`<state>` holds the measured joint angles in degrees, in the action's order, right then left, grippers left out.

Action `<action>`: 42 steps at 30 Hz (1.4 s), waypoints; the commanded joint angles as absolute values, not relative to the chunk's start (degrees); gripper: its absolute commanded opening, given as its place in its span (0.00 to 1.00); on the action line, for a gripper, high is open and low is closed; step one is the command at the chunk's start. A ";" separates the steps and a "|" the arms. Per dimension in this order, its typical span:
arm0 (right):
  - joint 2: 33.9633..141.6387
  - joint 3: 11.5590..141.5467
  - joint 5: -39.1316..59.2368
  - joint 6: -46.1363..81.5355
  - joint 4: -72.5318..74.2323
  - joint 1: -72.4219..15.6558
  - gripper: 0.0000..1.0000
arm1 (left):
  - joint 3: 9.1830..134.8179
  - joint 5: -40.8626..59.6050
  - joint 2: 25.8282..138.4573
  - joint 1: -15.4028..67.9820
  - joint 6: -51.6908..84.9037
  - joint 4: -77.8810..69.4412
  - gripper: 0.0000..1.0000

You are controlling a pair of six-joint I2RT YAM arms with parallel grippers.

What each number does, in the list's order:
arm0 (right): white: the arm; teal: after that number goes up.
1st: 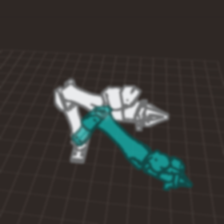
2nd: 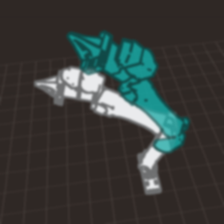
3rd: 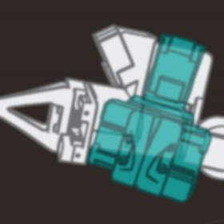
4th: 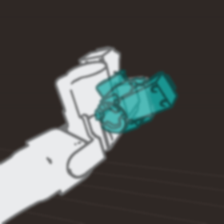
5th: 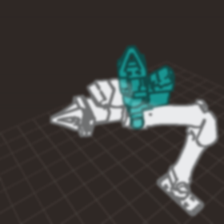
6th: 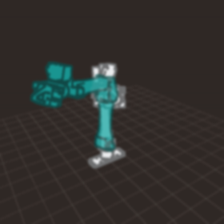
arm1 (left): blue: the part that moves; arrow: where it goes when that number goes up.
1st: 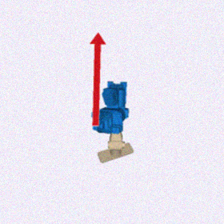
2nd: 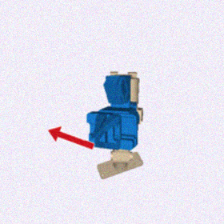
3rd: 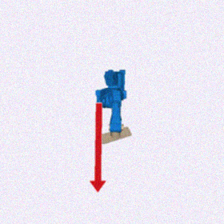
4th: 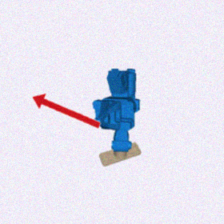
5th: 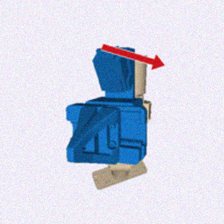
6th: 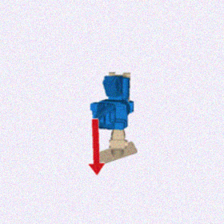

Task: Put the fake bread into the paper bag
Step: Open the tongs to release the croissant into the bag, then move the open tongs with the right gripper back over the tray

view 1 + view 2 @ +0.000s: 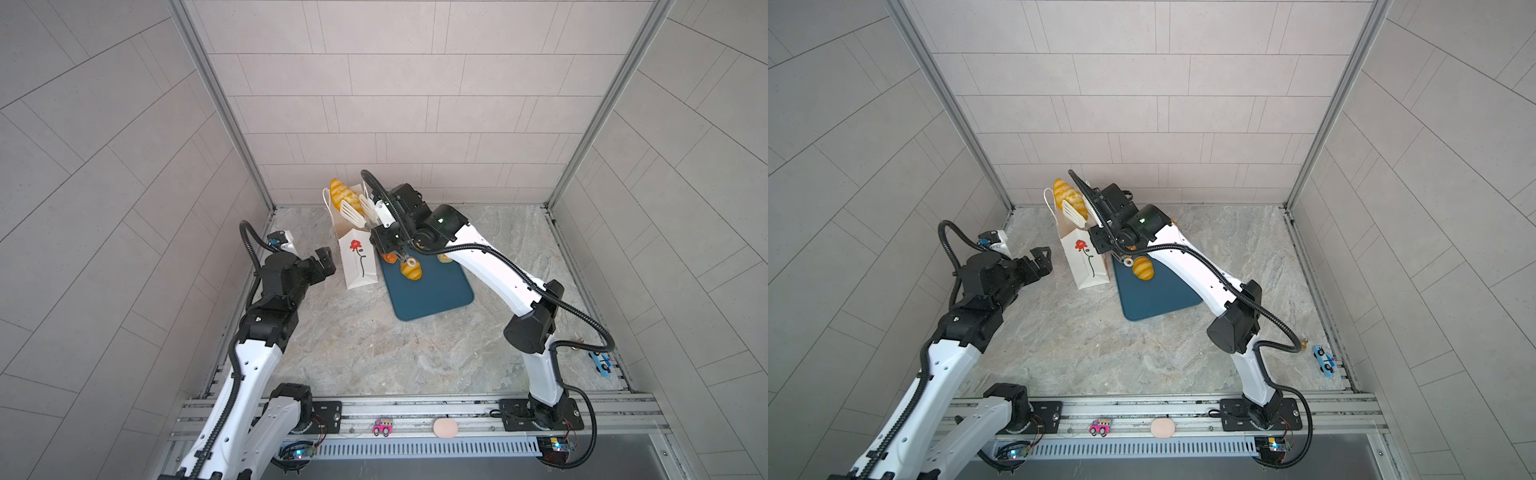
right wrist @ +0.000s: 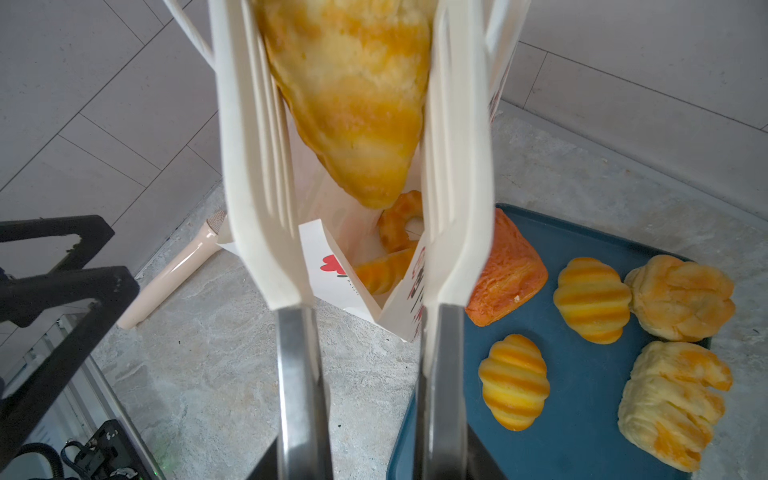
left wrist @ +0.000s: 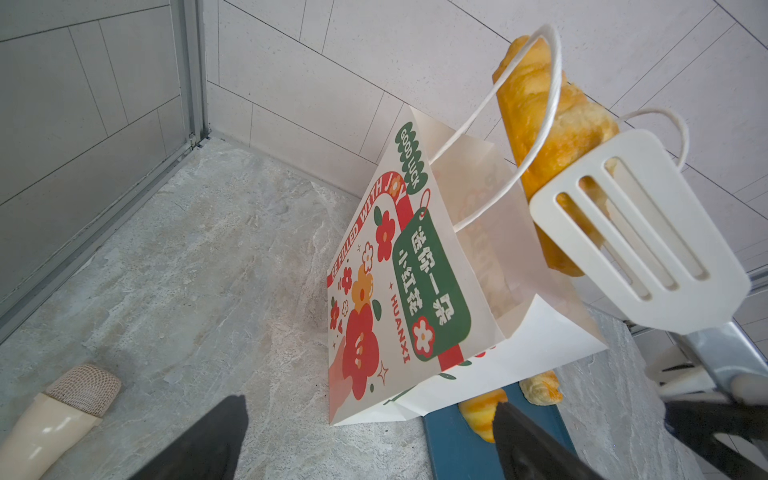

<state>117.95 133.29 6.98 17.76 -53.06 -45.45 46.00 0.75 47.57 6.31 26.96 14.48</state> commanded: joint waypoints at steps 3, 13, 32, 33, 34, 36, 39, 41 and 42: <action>117.16 135.91 5.68 16.61 -52.51 -46.14 0.50 | 46.50 -0.32 47.29 6.50 26.01 16.04 1.00; 116.22 136.36 5.97 15.57 -52.69 -46.52 0.51 | 46.78 -0.17 47.20 6.51 26.01 16.08 1.00; 104.41 125.96 -0.77 9.42 -54.32 -47.66 0.49 | 46.93 -2.17 45.62 7.20 26.83 16.96 1.00; 103.66 124.98 -1.60 9.55 -54.29 -47.64 0.49 | 46.96 -2.36 45.52 7.29 26.81 16.96 1.00; 102.71 123.59 -2.54 9.64 -54.18 -47.64 0.49 | 46.99 -2.59 45.53 7.40 26.66 17.01 1.00; 100.87 121.10 -4.59 9.86 -53.73 -47.63 0.49 | 46.96 -3.03 45.42 7.63 26.38 16.96 1.00; 97.24 115.71 -8.40 9.50 -52.49 -47.40 0.48 | 47.02 -3.51 45.44 7.83 26.17 16.96 1.00; 95.01 112.41 -9.95 9.80 -52.42 -46.69 0.48 | 46.98 -3.77 45.44 7.95 26.06 16.96 1.00; 93.78 110.91 -10.50 10.05 -52.31 -46.28 0.48 | 46.92 -3.91 45.44 8.04 26.03 16.96 1.00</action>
<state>97.78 112.88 -5.69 10.11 -53.89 -47.05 46.00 -2.28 46.26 7.60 26.48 17.04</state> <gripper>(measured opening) 0.482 0.999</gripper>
